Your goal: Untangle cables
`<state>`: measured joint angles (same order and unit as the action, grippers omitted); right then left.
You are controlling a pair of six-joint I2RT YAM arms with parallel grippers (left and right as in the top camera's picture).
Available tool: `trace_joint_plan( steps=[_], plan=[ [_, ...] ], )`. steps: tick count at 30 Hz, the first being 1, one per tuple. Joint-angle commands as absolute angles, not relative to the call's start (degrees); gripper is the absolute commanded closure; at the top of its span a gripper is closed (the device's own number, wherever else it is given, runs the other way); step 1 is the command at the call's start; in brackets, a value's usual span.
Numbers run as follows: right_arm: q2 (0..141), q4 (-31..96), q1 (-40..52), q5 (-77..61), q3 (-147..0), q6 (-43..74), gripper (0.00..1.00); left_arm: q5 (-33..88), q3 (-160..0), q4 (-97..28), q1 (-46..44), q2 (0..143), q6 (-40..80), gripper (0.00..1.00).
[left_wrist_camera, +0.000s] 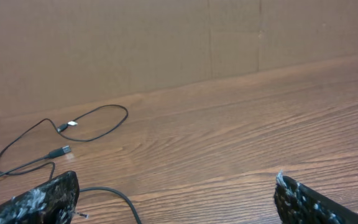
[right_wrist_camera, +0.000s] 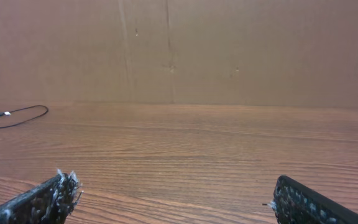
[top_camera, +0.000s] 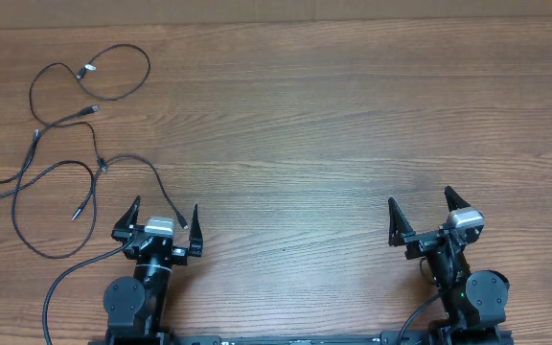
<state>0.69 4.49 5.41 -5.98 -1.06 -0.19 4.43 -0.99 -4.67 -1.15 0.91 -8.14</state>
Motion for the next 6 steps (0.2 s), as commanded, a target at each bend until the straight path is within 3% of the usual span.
trace_joint_plan(
  steps=[1, 6],
  plan=[
    [0.2, 4.2, 5.8, -6.0, -0.4, -0.1, 0.0, 4.0, -0.4, -4.4, -1.5, 0.3, -9.5, 0.0],
    [0.2, 4.2, 5.8, -6.0, -0.4, -0.1, 0.0, 4.0, -0.4, -4.4, -1.5, 0.3, -9.5, 0.0]
  ],
)
